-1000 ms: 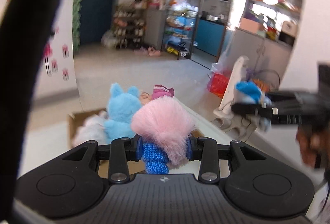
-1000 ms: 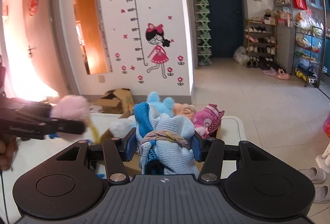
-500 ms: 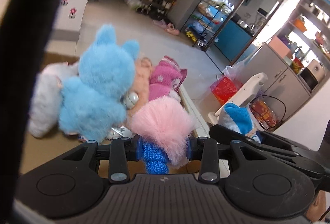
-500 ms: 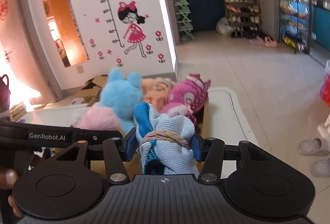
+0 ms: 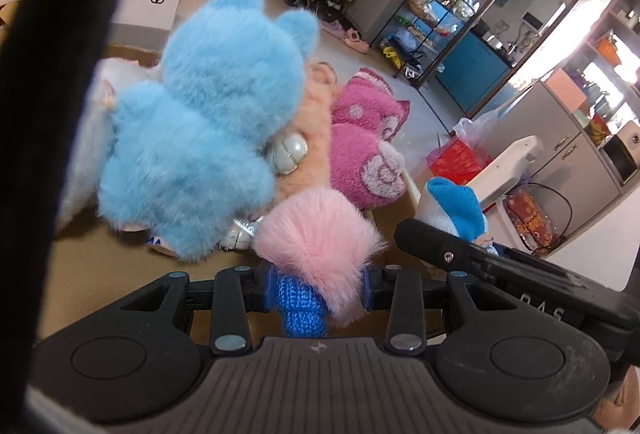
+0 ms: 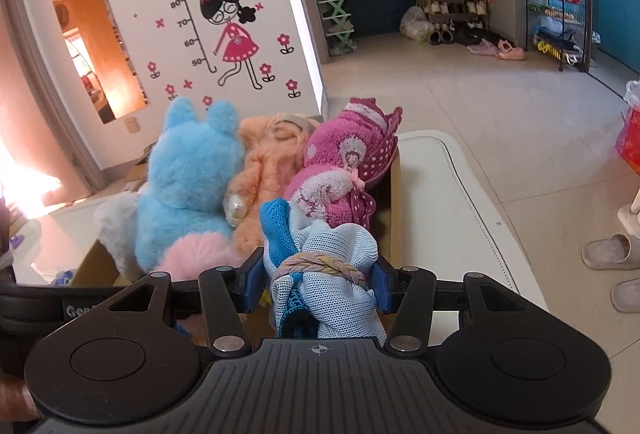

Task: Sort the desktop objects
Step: 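Carry the pink pompom and sock bundle into the box and release both, then move both grippers back over the remaining toys on the table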

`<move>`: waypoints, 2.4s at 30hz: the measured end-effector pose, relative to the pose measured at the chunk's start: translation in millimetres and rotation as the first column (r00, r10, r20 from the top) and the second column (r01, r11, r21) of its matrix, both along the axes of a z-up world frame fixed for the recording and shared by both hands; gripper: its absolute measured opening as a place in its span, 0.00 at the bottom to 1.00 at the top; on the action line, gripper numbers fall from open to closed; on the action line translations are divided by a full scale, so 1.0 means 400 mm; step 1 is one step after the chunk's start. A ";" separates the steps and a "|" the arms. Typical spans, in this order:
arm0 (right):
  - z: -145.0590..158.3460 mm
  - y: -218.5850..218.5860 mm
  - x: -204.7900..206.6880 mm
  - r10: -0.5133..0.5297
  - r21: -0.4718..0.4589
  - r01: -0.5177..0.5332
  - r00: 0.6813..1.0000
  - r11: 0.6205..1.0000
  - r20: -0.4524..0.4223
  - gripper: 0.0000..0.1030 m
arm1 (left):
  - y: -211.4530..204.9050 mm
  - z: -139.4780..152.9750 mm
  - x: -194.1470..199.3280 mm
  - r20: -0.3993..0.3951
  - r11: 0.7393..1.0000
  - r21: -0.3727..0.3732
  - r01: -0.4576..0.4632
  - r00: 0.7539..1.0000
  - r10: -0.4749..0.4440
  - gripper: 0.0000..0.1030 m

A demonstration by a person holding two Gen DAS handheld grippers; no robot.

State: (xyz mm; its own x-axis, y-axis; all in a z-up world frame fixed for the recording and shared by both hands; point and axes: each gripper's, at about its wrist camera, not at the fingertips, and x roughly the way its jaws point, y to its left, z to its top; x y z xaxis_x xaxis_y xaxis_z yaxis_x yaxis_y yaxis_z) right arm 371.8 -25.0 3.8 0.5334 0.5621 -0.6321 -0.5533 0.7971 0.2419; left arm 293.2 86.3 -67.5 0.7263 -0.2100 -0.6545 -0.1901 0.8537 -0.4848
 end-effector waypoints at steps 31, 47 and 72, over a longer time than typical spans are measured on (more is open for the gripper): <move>0.148 -0.111 -0.259 0.136 0.064 -0.145 0.983 0.987 0.124 0.82 | 0.069 0.193 -0.372 0.157 0.999 0.035 -0.002 0.988 -0.004 0.96; 0.059 -0.148 -0.546 0.540 -0.112 -0.529 0.815 0.841 0.211 0.84 | 0.118 0.094 -0.694 0.049 0.967 0.219 -0.133 0.991 0.126 0.99; -0.085 -0.108 -0.530 0.779 -0.242 -0.742 0.609 0.626 0.148 0.84 | 0.074 -0.051 -0.673 -0.015 0.868 0.298 -0.396 0.908 0.419 0.99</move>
State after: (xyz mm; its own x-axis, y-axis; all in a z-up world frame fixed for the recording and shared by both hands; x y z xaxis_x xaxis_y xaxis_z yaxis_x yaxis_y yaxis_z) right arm 159.9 -68.3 -30.1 0.0860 0.7434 -0.6633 -0.9961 0.0767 -0.0431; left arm 23.9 115.8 -87.7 0.6520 0.2954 -0.6983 -0.5777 0.7900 -0.2053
